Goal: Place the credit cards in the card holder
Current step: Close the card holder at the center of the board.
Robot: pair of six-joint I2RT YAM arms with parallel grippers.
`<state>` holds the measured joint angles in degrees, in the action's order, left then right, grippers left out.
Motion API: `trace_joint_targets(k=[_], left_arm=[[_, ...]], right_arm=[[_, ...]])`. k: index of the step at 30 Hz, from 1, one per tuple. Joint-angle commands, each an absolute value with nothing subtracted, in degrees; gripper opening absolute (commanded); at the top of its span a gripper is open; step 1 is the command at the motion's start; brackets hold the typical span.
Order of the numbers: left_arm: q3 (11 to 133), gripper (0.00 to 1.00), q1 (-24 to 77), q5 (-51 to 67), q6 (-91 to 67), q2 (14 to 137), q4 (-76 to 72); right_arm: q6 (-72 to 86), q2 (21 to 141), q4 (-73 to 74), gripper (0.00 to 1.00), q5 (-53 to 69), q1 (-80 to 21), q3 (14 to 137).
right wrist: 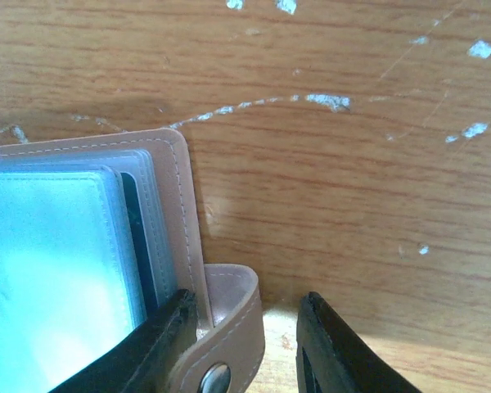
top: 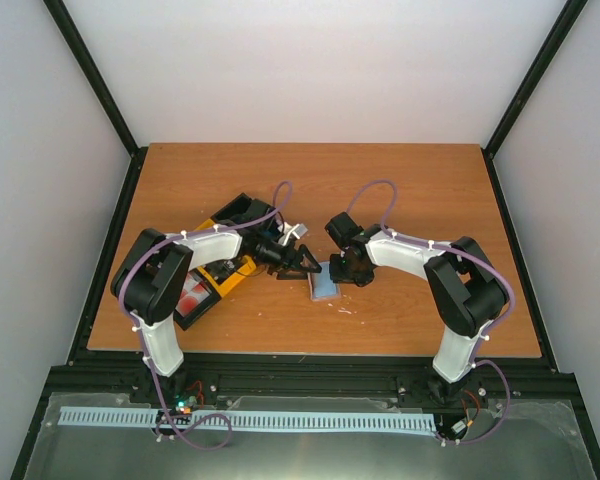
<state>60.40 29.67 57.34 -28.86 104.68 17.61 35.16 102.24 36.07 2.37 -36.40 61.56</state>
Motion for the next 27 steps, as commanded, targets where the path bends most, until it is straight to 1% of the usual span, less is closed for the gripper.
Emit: trace_joint_targets(k=[1, 6, 10, 15, 22, 25, 27], left_arm=[[61.98, 0.72, 30.35, 59.89, -27.28, 104.90, 15.24], [63.75, 0.73, 31.94, 60.10, -27.48, 107.00, 14.72], [66.28, 0.72, 32.69, 57.28, -25.91, 108.15, 17.68], [68.02, 0.69, 33.11, 56.70, -25.06, 108.80, 18.38], [69.16, 0.61, 34.03, 53.39, -24.93, 110.74, 18.88], [69.50, 0.54, 34.48, 50.65, -25.00, 111.60, 19.41], [69.89, 0.50, 34.86, 48.78, -24.84, 112.19, 20.01]], right_arm=[[36.16, 101.29, 34.00, 0.35, 2.68, -36.76, 60.15], [36.57, 99.49, 34.39, 0.35, 0.50, -36.80, 60.03], [36.73, 98.10, 35.07, 0.35, -1.77, -36.82, 59.87], [36.63, 95.18, 36.08, 0.34, -4.51, -36.82, 59.19], [37.85, 94.48, 37.10, 0.29, -6.95, -36.81, 57.89], [37.84, 94.59, 37.10, 0.25, -7.01, -36.79, 57.83], [36.95, 94.79, 36.50, 0.21, -5.76, -36.81, 57.94]])
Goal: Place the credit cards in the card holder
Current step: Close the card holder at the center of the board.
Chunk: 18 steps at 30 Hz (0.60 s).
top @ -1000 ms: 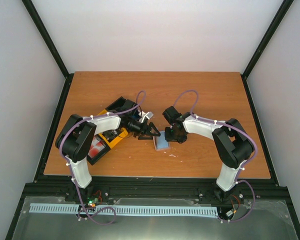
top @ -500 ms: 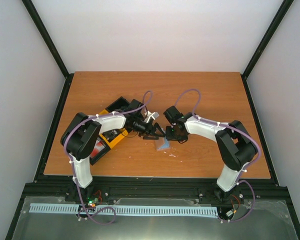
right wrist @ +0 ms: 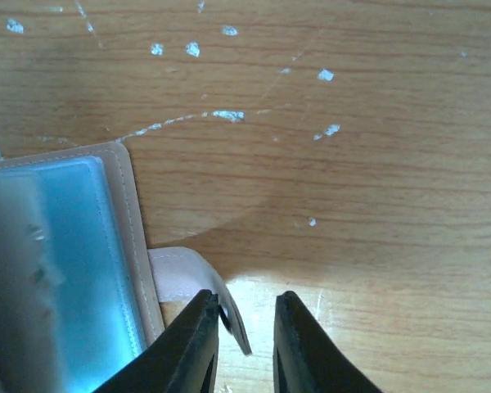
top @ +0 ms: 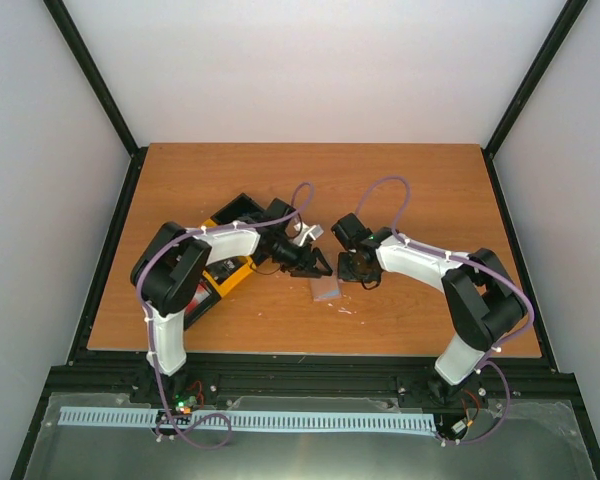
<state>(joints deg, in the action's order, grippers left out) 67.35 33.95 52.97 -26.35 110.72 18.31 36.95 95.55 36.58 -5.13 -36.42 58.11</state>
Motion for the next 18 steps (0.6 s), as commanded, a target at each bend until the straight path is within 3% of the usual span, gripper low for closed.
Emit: trace_joint_targets(k=[1, 11, 18], left_arm=[[70.06, 0.49, 35.15, 47.68, -24.73, 112.47, 20.38], [71.78, 0.36, 37.44, 36.66, -24.62, 112.97, 25.33], [72.78, 0.32, 38.19, 31.29, -26.06, 113.55, 27.86]], right_arm=[[36.70, 94.81, 36.32, 0.19, -5.29, -36.76, 58.05], [33.94, 92.58, 33.00, 0.05, -1.54, -36.82, 57.09], [31.33, 92.20, 29.69, 0.03, 4.07, -36.79, 56.56]])
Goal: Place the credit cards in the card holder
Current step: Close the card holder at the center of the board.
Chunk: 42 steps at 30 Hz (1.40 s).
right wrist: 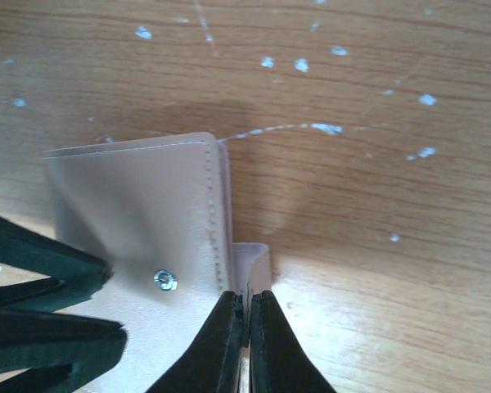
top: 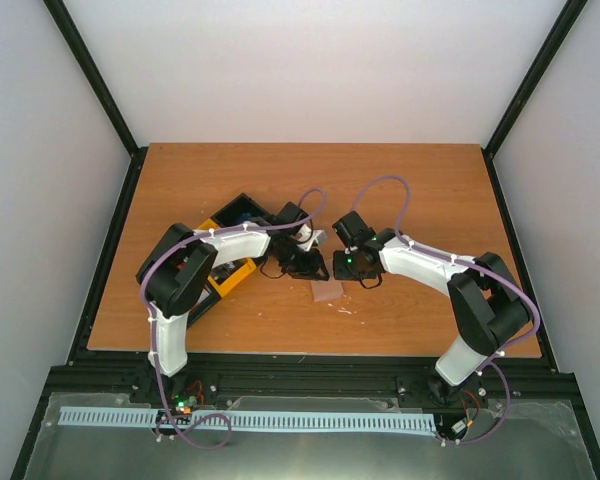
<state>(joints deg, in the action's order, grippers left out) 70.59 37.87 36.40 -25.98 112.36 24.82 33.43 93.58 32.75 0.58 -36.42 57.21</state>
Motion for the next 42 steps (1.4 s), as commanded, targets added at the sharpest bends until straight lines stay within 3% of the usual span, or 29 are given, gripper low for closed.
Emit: trace_joint_targets(k=[1, 14, 24, 31, 42], left_arm=[[72.87, 0.32, 38.23, 30.89, -26.21, 113.75, 28.08], [71.44, 0.26, 38.17, 28.76, -31.31, 111.57, 27.82], [66.38, 0.27, 38.28, 27.44, -41.19, 103.07, 23.09], [59.46, 0.41, 38.19, 25.10, -49.78, 99.86, 18.60], [59.41, 0.45, 38.36, 23.37, -53.91, 103.79, 15.10]], right_arm=[[31.09, 92.27, 29.22, 0.03, 4.91, -36.79, 56.45], [23.14, 95.33, 29.31, 0.03, 12.18, -36.69, 56.39], [26.91, 95.92, 25.52, 0.03, 13.25, -36.65, 54.19], [28.82, 93.98, 25.33, 0.03, 11.69, -36.61, 54.14], [28.54, 94.75, 26.98, 0.03, 11.26, -36.56, 54.45]])
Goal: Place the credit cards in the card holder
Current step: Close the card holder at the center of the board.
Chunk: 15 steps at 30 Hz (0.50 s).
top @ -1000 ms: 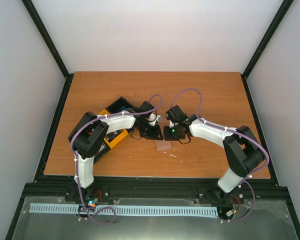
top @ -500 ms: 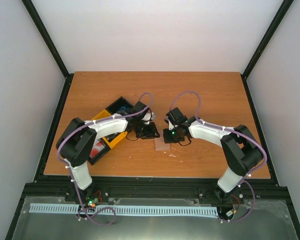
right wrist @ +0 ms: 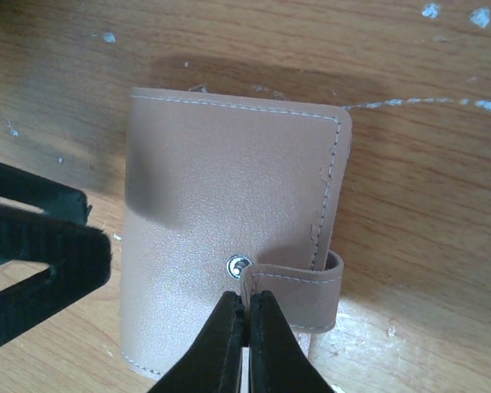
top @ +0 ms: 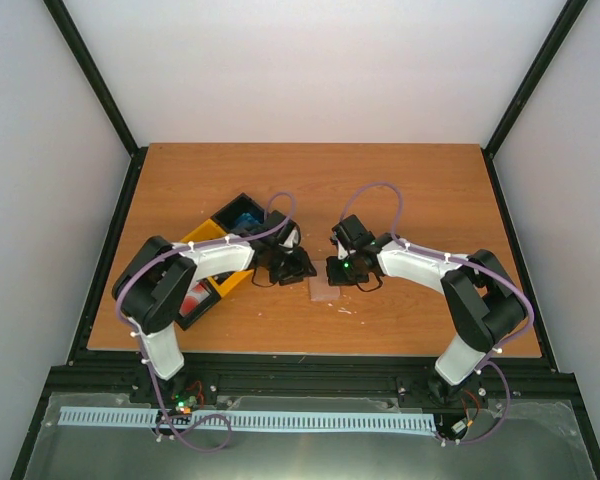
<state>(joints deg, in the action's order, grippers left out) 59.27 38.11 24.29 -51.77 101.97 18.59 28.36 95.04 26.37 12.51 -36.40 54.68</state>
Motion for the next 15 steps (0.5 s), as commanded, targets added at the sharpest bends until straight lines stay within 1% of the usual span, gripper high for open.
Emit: trace_joint_targets(k=[1, 6, 11, 15], left_arm=[[58.84, 0.45, 38.40, 23.54, -53.97, 103.95, 14.05], [55.60, 0.45, 38.39, 23.27, -53.41, 104.65, 7.45], [55.38, 0.44, 38.41, 22.93, -51.70, 106.39, 5.12], [54.76, 0.44, 38.40, 21.58, -50.50, 107.03, 4.12]], right_arm=[[28.18, 94.82, 26.90, 0.03, 11.05, -36.56, 54.48], [25.76, 94.26, 27.07, 0.03, 10.53, -35.42, 54.55], [24.12, 94.17, 26.00, 0.03, 17.23, -31.86, 54.95], [21.91, 94.22, 25.43, 0.03, 21.28, -31.31, 56.32]])
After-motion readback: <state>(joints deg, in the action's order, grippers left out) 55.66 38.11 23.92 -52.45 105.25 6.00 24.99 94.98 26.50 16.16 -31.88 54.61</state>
